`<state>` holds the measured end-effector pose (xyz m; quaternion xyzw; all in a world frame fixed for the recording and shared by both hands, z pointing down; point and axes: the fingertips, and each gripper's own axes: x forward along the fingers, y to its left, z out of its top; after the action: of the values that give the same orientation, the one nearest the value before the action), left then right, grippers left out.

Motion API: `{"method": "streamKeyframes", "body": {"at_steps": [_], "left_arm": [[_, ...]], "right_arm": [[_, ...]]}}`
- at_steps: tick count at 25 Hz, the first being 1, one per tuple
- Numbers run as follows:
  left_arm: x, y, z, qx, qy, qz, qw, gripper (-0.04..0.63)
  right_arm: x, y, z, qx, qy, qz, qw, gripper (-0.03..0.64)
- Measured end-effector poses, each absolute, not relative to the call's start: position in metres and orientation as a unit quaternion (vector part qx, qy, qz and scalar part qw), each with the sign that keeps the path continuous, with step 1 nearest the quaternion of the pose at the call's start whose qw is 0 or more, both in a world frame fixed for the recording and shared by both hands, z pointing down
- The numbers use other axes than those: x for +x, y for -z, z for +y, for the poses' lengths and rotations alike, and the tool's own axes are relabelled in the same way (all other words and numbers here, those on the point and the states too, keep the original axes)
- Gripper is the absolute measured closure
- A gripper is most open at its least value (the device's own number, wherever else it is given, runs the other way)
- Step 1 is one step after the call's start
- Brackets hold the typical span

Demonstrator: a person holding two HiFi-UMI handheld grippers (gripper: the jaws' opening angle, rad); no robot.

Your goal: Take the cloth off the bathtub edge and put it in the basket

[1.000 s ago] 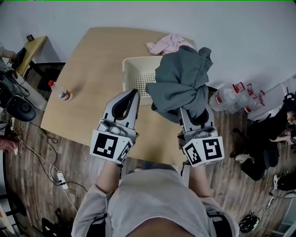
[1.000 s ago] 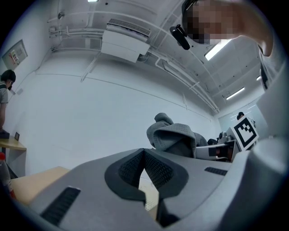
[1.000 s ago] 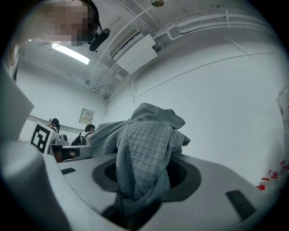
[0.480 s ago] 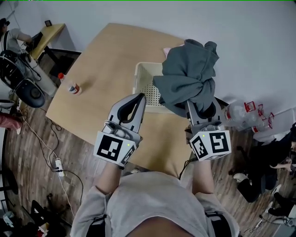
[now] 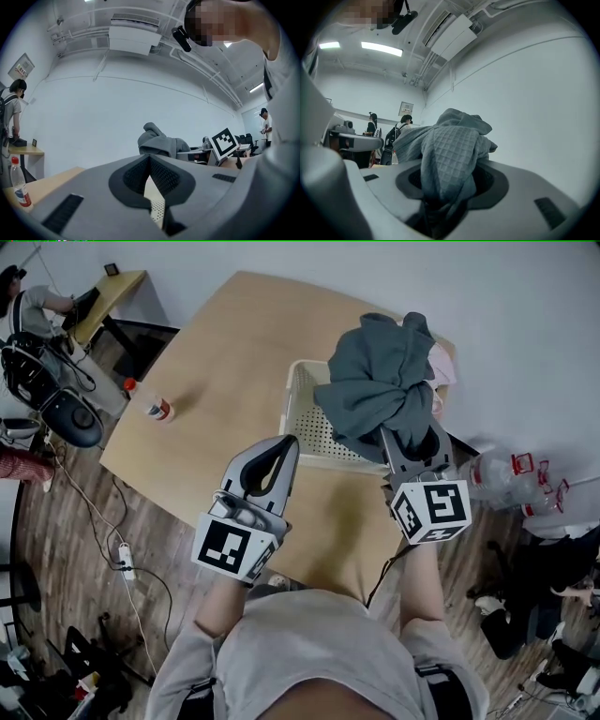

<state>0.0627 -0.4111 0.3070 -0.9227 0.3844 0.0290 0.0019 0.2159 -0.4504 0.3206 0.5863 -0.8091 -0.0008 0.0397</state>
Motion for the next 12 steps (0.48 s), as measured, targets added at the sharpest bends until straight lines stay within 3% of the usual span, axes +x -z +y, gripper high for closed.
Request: {"method": "streamKeyframes", "body": {"at_steps": [12], "left_arm": [[0.059,-0.339,-0.433,-0.911,-0.013,0.410,-0.033,0.598]], "right_arm": [[0.204,-0.397,-0.495,0.539,-0.045,-0.829,0.142,0.416]]}}
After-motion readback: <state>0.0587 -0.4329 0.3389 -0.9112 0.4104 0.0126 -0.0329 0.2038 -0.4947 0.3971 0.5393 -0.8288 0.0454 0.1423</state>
